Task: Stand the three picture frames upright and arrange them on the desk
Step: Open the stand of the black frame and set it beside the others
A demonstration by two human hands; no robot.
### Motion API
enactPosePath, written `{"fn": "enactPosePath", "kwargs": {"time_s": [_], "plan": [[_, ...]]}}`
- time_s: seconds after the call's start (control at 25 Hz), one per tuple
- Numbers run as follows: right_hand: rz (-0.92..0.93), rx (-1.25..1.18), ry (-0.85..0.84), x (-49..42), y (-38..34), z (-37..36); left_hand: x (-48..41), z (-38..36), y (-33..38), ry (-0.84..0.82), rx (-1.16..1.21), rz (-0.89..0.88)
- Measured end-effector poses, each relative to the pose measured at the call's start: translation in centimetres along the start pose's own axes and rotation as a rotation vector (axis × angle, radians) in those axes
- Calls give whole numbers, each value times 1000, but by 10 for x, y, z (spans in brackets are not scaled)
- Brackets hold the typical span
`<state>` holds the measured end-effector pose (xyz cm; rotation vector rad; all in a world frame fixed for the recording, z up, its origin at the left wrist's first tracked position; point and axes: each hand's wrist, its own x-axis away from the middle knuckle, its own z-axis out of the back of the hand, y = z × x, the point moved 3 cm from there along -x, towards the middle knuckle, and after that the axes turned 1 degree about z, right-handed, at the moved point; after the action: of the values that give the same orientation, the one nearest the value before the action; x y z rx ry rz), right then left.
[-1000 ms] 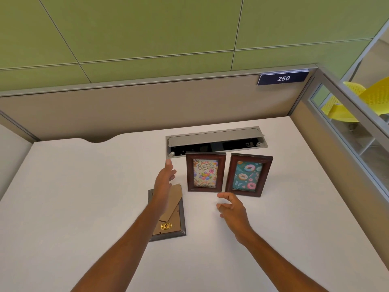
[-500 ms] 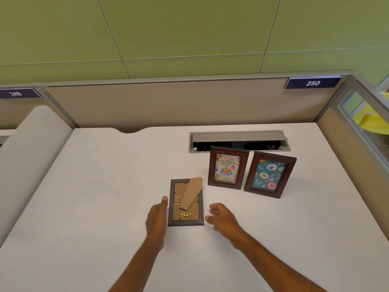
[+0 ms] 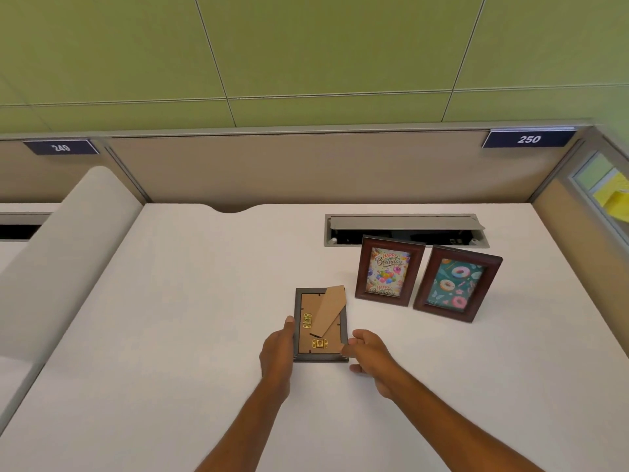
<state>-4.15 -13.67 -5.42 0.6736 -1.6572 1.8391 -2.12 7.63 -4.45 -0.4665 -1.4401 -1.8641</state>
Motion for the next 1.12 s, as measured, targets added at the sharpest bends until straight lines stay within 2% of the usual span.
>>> {"fn": "enactPosePath", "kwargs": {"time_s": [0.36,0.52,0.68,0.76,0.96,1.12], "plan": [[-29,-94,-14,-7,-5,-7,-2,16,6,8,76,-6],[-31,-198,18,-9,-13,-5,-2,24,12,-57,142,-61],[-47,-317,-19,-6,-31,-3,-1,31,19,-102,207,-125],[-59,-357,-39,-3,-41,-1,1,35,27,-131,202,-199],[-101,-454,-144,11,-68,1,2,43,46,-141,-43,-503],[-96,-516,-177,21,-89,1,1,47,63,-86,-95,-734]]}}
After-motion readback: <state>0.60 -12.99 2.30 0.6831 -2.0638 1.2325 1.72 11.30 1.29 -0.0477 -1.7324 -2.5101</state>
